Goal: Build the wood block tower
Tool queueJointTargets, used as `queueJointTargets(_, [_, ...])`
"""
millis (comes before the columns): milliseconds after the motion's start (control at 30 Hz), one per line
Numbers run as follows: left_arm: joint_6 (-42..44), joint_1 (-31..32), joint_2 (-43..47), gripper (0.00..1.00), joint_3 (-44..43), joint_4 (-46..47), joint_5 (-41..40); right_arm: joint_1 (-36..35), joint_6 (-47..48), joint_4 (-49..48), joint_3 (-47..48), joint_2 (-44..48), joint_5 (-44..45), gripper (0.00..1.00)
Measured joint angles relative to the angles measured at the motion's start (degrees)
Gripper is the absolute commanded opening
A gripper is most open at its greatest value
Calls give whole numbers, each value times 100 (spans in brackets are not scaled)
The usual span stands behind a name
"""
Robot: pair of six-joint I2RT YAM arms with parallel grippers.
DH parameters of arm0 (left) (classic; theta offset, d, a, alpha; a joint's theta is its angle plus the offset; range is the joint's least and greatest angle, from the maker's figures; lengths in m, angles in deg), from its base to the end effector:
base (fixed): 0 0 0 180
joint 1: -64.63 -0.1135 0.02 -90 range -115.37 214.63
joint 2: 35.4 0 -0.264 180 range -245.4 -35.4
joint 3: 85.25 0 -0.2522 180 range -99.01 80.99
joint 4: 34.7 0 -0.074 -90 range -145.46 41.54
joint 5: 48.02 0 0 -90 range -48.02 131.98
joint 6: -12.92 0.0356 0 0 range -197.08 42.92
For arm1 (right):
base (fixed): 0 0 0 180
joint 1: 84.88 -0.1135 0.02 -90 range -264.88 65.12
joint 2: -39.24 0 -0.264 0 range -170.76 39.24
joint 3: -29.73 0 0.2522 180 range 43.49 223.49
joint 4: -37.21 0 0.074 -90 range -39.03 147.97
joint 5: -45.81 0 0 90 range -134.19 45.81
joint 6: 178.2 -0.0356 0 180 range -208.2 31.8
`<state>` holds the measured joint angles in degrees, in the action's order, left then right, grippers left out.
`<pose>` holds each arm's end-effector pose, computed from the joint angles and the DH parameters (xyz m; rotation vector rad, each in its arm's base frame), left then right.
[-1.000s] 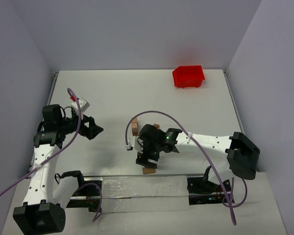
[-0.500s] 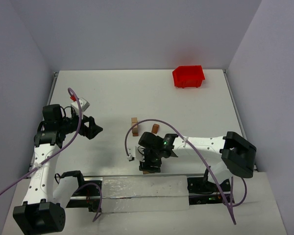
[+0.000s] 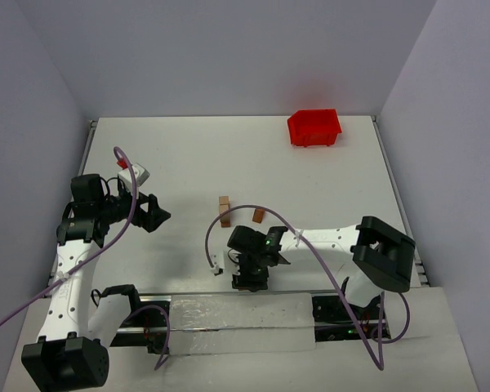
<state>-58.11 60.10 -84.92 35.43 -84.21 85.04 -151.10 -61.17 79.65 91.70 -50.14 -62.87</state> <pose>0.1754 -0.0105 0.2933 0.6428 2.0129 -0.6039 0.1017 0.2591 0.1603 -2.1339 1.9013 0.6129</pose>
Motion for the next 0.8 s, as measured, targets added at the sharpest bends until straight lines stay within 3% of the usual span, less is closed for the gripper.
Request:
queueJointTargets(100, [22,0,0,99,0,2,-29,-107,97,-37,0,-42,32,50])
queueJointTargets(367, [32,0,1,99,29,76,-77,-225,255,-149,0,-62,96,1])
queueJointTargets(667, [-267,0,34,99,77,342,-59,-195,-203,496,202,1306,-141,0])
queueJointTargets(800, [-596,1,331,99,117,693,238,928,-929,685,978,1602,-1313,0])
